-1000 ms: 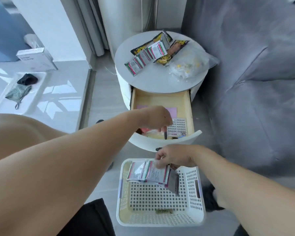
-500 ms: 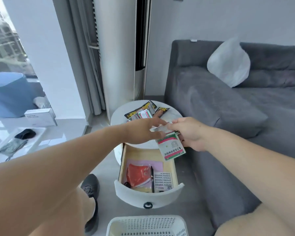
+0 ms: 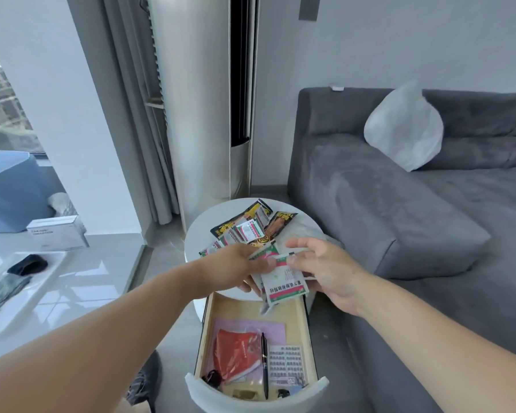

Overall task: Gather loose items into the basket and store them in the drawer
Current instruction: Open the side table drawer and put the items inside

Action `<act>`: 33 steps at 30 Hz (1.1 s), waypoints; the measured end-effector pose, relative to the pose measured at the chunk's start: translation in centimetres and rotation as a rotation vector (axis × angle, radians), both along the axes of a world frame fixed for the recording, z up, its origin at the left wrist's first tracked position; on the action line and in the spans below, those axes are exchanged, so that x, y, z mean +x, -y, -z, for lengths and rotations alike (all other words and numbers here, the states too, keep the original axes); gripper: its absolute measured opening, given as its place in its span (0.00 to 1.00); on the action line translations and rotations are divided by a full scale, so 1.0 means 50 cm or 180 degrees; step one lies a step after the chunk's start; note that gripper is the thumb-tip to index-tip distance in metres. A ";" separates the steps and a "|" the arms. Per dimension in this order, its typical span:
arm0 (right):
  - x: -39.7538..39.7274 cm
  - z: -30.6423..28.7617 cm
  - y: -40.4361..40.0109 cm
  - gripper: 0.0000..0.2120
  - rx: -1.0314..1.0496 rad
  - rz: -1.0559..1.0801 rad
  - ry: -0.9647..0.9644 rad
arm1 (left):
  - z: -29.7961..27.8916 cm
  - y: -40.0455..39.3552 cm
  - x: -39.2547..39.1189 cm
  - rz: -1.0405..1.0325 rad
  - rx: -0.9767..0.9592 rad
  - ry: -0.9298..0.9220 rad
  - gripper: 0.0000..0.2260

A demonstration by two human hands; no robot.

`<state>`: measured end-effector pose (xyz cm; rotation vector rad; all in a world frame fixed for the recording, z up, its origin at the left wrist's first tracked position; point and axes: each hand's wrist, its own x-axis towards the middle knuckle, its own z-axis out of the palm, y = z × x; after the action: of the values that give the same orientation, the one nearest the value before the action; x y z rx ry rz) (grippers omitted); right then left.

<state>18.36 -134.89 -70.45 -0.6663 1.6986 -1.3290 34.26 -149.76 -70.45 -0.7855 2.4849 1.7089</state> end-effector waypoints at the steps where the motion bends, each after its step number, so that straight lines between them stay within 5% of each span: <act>1: -0.007 0.003 0.003 0.13 -0.0004 0.0016 -0.0145 | 0.005 0.010 -0.005 -0.0119 0.0140 -0.0030 0.15; 5: -0.014 0.011 0.009 0.10 0.0125 -0.0004 -0.0571 | 0.013 0.030 -0.020 -0.0593 0.0820 -0.0202 0.19; 11: 0.007 0.025 0.019 0.07 0.0011 0.0098 0.0593 | 0.031 0.016 -0.042 -0.1304 0.1578 -0.0388 0.25; 15: 0.029 0.040 0.037 0.07 0.0053 0.0586 0.0799 | 0.025 -0.004 -0.051 -0.1525 0.2485 -0.0578 0.23; 21: 0.029 0.045 0.041 0.19 0.0098 0.0723 0.1029 | 0.037 -0.034 -0.056 -0.0986 0.1453 -0.0440 0.25; 26: 0.029 0.026 0.028 0.16 0.0055 0.0012 0.0247 | 0.038 -0.003 -0.044 -0.1017 0.1027 -0.0497 0.14; 33: 0.014 0.032 0.028 0.08 0.0239 0.0708 -0.0385 | 0.036 -0.003 -0.024 -0.0014 0.0454 -0.0099 0.18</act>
<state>19.06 -136.29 -72.03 -0.5353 1.9564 -1.3922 33.04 -149.59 -72.23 -0.7574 2.3490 1.8885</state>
